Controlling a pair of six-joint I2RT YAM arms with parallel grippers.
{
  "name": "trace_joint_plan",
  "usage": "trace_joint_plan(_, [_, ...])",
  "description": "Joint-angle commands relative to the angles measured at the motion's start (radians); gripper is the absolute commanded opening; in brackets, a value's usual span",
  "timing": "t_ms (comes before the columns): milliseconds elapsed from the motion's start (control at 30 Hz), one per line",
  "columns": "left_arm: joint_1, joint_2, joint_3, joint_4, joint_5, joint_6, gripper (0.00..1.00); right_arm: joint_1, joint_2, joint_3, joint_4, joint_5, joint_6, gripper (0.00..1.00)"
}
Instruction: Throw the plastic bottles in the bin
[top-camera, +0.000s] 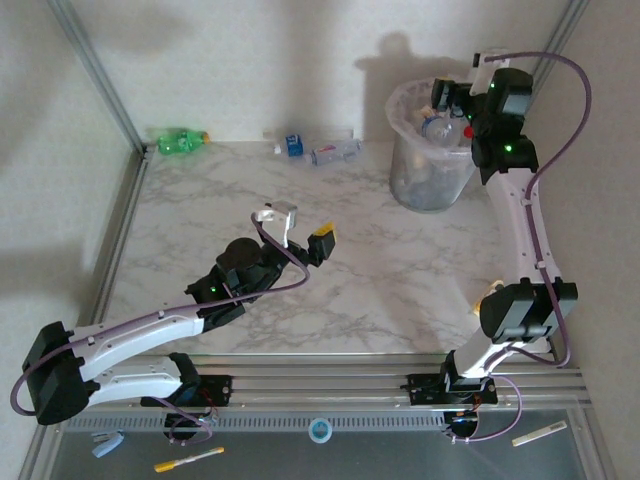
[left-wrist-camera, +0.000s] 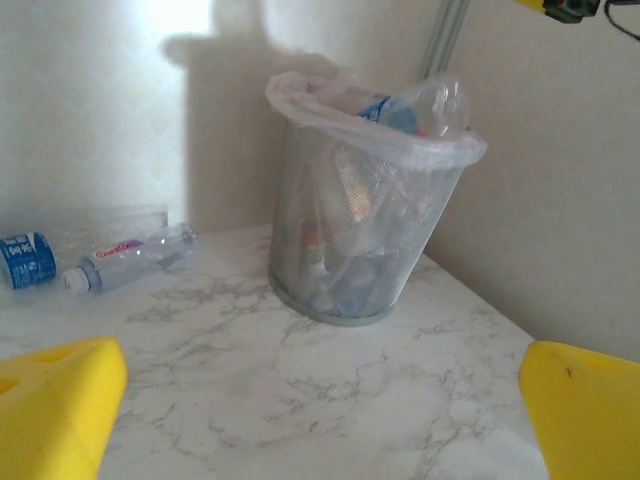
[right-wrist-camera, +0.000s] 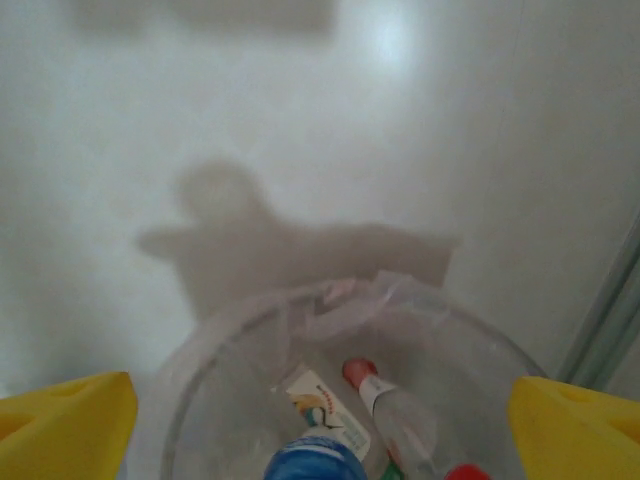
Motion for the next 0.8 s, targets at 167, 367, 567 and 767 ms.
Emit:
trace_joint_plan(167, [0.009,0.002,0.023,-0.017,-0.038,-0.037,1.00,0.000,-0.254,0.006,-0.117,-0.095,0.021,0.99])
trace_joint_plan(367, [0.033,0.075,0.104,-0.067,-0.047,-0.045,1.00,0.000,-0.314,-0.002,-0.229,-0.158,0.060,0.99])
trace_joint_plan(567, [0.118,0.165,0.189,-0.126,0.002,-0.090,1.00,0.000,-0.358,-0.031,-0.293,-0.224,0.115,0.99])
trace_joint_plan(767, [0.217,0.323,0.348,-0.246,0.102,-0.036,1.00,-0.001,-0.387,-0.039,-0.358,-0.303,0.149,0.99])
